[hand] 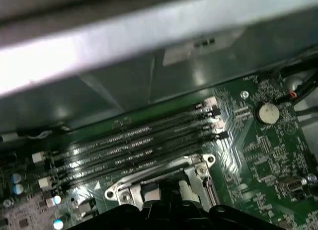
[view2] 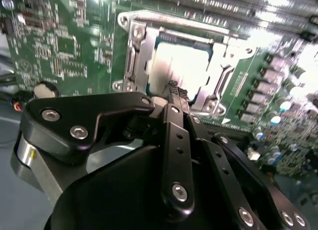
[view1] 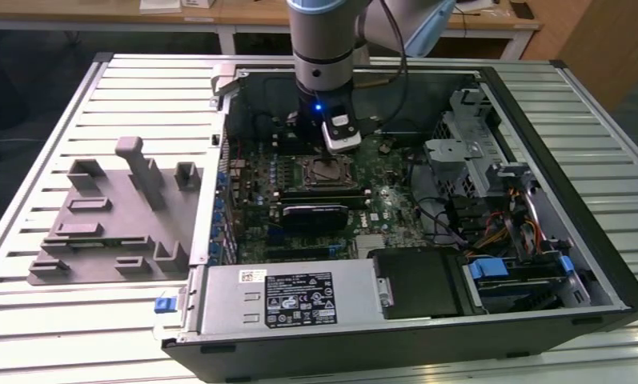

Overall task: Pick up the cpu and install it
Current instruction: 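Install the first cpu locking lever, then install the second cpu locking lever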

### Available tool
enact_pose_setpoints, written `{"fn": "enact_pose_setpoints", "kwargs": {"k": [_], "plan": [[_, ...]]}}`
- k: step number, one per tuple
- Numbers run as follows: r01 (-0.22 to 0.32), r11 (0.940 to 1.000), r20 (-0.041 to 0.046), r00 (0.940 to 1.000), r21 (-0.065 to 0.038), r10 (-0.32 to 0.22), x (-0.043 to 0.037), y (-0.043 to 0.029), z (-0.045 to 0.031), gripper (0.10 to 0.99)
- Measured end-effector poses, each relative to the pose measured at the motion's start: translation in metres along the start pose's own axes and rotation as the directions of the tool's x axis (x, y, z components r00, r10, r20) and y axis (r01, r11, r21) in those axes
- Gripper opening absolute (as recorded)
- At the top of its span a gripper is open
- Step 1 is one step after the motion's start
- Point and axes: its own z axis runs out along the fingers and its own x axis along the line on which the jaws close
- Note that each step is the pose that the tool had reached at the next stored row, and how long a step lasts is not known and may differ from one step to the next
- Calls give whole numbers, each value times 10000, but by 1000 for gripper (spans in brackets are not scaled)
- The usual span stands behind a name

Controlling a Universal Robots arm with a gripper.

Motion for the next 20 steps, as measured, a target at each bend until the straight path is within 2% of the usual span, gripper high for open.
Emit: {"fn": "enact_pose_setpoints", "kwargs": {"k": [5,11,20], "plan": [[16,9999,54,10000,163,-17,-25,-72,-6,106],[42,9990,135,9999,444,-48,-32,-86,-6,106],[45,9988,148,9999,485,-53,-32,-86,-6,106]]}}
